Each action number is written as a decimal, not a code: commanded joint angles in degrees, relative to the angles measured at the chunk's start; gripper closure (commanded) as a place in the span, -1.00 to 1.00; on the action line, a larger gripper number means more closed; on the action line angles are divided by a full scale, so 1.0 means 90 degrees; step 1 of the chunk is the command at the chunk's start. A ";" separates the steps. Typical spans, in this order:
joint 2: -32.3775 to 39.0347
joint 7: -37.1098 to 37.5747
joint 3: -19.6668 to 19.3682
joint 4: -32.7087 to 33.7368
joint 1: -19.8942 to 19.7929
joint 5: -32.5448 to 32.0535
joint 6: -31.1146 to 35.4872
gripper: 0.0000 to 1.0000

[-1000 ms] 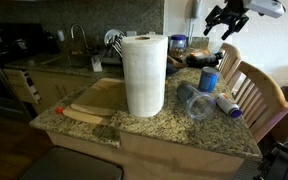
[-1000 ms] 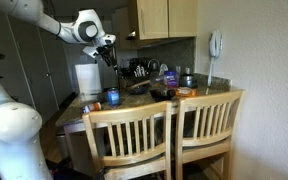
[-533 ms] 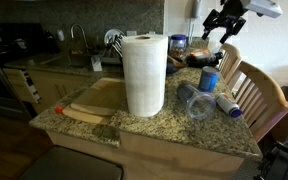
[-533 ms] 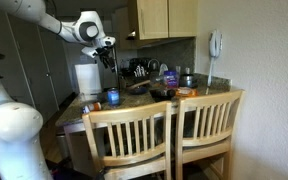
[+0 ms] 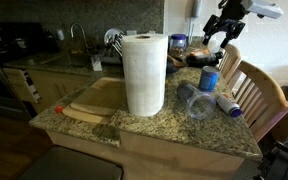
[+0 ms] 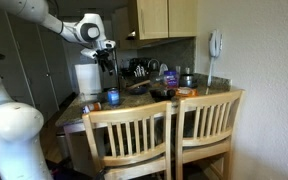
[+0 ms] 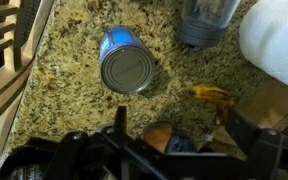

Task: Pick up the spoon and put it on the counter

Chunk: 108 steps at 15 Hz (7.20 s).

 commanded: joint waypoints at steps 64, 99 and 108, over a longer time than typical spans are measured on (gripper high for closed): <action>0.7684 0.1930 -0.0802 0.9067 0.0355 -0.0782 -0.3986 -1.00; 0.8439 0.3025 -0.0704 1.0199 0.0179 -0.0108 -0.4076 -0.47; 0.8376 0.3081 -0.0748 1.0246 0.0128 -0.0123 -0.4362 0.76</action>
